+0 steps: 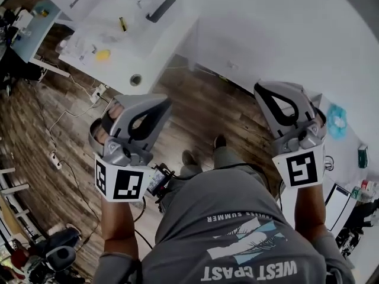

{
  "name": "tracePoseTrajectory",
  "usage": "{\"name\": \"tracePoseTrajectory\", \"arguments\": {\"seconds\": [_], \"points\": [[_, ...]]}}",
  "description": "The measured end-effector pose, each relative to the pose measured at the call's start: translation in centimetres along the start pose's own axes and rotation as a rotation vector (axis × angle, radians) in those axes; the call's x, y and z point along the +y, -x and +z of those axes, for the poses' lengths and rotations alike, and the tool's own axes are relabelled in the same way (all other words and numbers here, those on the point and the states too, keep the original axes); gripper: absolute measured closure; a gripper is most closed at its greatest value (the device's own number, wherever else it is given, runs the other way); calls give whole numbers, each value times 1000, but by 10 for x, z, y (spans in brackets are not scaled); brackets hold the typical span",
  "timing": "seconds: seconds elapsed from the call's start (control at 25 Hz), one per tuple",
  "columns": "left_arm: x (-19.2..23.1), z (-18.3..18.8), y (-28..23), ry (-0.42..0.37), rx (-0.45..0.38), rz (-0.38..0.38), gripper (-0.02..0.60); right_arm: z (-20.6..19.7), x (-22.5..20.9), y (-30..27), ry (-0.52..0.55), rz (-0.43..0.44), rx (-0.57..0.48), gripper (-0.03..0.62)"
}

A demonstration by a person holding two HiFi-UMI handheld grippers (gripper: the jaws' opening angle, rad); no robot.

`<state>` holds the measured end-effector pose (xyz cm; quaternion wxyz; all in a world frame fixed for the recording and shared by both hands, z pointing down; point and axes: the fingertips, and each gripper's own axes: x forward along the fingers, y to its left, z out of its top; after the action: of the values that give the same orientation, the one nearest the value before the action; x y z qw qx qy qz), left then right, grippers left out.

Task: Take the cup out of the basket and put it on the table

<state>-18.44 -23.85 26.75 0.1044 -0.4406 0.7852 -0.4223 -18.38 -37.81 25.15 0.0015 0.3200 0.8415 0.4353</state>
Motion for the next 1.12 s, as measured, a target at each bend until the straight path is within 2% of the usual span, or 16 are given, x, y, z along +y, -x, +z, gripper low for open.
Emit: {"name": "tracePoseTrajectory", "arguments": {"seconds": [0.2, 0.32, 0.48, 0.68, 0.88, 1.12], "points": [[18, -5, -19, 34, 94, 53, 555, -16, -24, -29, -9, 61, -93, 583], [34, -6, -34, 23, 162, 83, 555, -27, -50, -41, -8, 69, -161, 583], [39, -11, -43, 51, 240, 124, 555, -46, -65, -60, -12, 116, -192, 583], [42, -33, -19, 104, 298, 171, 555, -29, -59, -96, 3, 187, -232, 583], [60, -86, -7, 134, 326, 204, 555, -15, -54, -159, 23, 217, -245, 583], [100, -130, 17, 146, 287, 235, 555, 30, -63, -218, 76, 207, -262, 583]]}}
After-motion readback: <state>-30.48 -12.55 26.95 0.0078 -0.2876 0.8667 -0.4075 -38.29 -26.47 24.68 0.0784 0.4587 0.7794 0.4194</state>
